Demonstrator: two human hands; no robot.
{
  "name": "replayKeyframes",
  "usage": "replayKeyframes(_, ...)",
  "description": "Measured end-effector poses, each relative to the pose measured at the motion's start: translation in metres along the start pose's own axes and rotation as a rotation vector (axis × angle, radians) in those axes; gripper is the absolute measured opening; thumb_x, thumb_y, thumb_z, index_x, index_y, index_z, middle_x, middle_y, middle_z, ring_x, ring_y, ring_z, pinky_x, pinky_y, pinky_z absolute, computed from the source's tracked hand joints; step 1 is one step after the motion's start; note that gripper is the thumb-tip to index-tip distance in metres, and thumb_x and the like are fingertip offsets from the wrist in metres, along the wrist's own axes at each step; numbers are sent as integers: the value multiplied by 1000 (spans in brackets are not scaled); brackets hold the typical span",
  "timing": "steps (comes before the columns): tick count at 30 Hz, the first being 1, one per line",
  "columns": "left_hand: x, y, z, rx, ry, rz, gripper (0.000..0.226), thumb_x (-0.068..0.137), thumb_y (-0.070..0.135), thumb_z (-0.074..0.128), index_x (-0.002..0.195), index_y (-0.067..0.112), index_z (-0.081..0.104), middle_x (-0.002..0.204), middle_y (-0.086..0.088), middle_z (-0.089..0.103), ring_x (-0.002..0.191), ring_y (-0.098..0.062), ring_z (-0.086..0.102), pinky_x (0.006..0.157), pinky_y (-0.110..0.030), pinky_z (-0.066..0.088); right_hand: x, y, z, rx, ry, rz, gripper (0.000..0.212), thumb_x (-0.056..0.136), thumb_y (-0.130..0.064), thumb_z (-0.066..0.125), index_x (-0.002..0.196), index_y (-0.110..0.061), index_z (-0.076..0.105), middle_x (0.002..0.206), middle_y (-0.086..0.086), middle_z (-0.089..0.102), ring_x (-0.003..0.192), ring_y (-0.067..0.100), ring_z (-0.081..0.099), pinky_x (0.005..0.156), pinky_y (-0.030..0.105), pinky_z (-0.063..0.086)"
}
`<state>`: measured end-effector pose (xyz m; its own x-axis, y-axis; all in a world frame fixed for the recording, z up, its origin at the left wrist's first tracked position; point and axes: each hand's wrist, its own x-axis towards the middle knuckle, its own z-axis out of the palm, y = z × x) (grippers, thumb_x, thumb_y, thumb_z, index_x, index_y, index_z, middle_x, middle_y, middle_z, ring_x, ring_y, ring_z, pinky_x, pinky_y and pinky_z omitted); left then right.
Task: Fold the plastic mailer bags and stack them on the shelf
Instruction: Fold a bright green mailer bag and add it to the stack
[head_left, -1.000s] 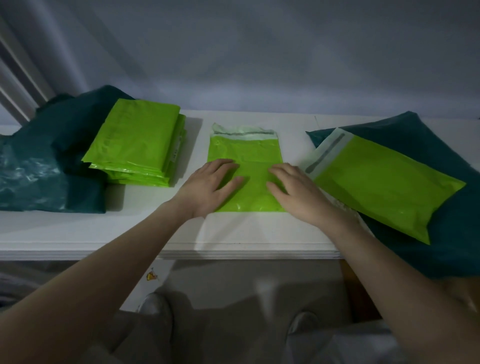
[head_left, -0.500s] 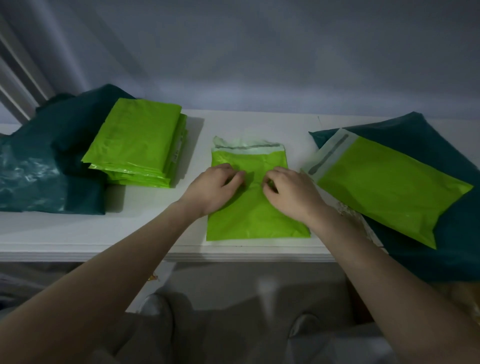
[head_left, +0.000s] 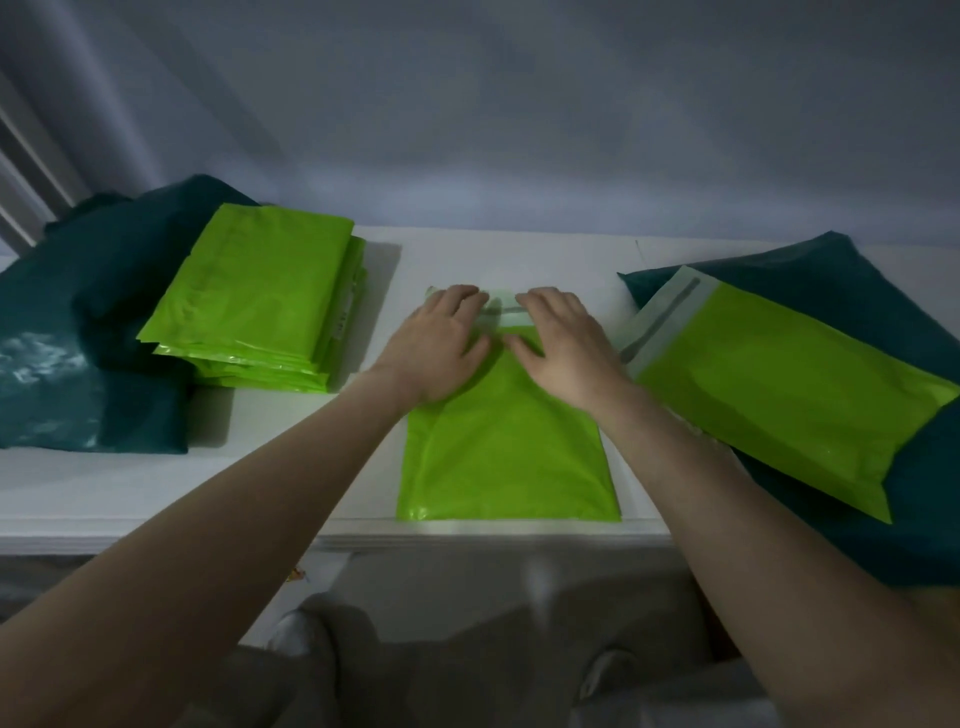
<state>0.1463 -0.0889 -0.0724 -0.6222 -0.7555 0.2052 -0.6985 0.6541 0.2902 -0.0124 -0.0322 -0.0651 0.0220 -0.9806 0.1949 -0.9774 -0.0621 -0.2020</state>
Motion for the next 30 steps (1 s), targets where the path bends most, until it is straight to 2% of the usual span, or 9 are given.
replayKeyframes(5, 0, -17, 20, 65, -110, -56, 66, 95, 51, 33, 147, 12, 23, 155, -5, 21, 143, -21, 20, 117, -33, 15, 5, 0, 20, -38, -131, -11, 61, 97, -45, 36, 145, -9, 28, 152, 7, 29, 140, 22, 25, 115, 36, 20)
replayKeyframes(8, -4, -17, 23, 88, -152, -80, 63, 97, 49, 28, 150, 18, 13, 158, 2, 9, 146, -15, 7, 118, -34, 7, 1, 2, 26, -50, -186, 16, 62, 98, -49, 27, 149, -14, 17, 157, 1, 15, 144, 19, 12, 118, 36, 12)
replayKeyframes(13, -7, -14, 22, 108, -172, -149, 65, 95, 55, 23, 151, 26, 6, 158, 11, 0, 146, -13, -2, 117, -45, -1, -2, 1, 28, -45, -214, 133, 65, 95, -56, 25, 150, -24, 10, 159, 5, -1, 146, 21, -3, 120, 36, 2)
replayKeyframes(15, -7, -14, 23, 119, -155, -166, 68, 94, 58, 25, 151, 26, 4, 159, 8, 0, 146, -15, -2, 117, -46, -2, -3, 2, 28, -61, -236, 170, 67, 94, -59, 23, 150, -27, 7, 159, 6, -4, 146, 24, -7, 119, 39, -1)
replayKeyframes(20, -6, -16, 22, 96, -138, -254, 81, 89, 64, 29, 150, 22, -5, 158, -11, -7, 146, -21, -7, 118, -39, -5, -2, 1, 28, -91, -259, 188, 71, 92, -63, 19, 150, -27, 0, 159, 4, -9, 146, 23, -10, 117, 51, -4)
replayKeyframes(23, -6, -16, 21, 110, -113, -256, 86, 89, 64, 31, 150, 18, -8, 158, -14, -6, 145, -26, -12, 118, -38, -7, -1, 1, 28, -74, -233, 196, 76, 92, -63, 23, 151, -21, -2, 159, 4, -5, 146, 22, -6, 117, 51, -1)
replayKeyframes(26, -6, -15, 19, 76, -104, -264, 89, 88, 64, 33, 149, 19, -13, 157, -18, -8, 145, -28, -13, 117, -38, -8, 0, 2, 26, 31, -171, 209, 82, 89, -61, 36, 150, -24, -2, 159, 5, -1, 146, 22, 0, 118, 50, 3)
replayKeyframes(30, -10, -12, 15, -25, -74, -252, 79, 92, 59, 31, 149, 22, -9, 156, -17, -14, 146, -26, -9, 117, -36, -5, 3, 3, 21, 216, -110, 227, 93, 84, -60, 53, 150, -27, -2, 159, -4, -5, 147, 19, -2, 118, 50, 5)
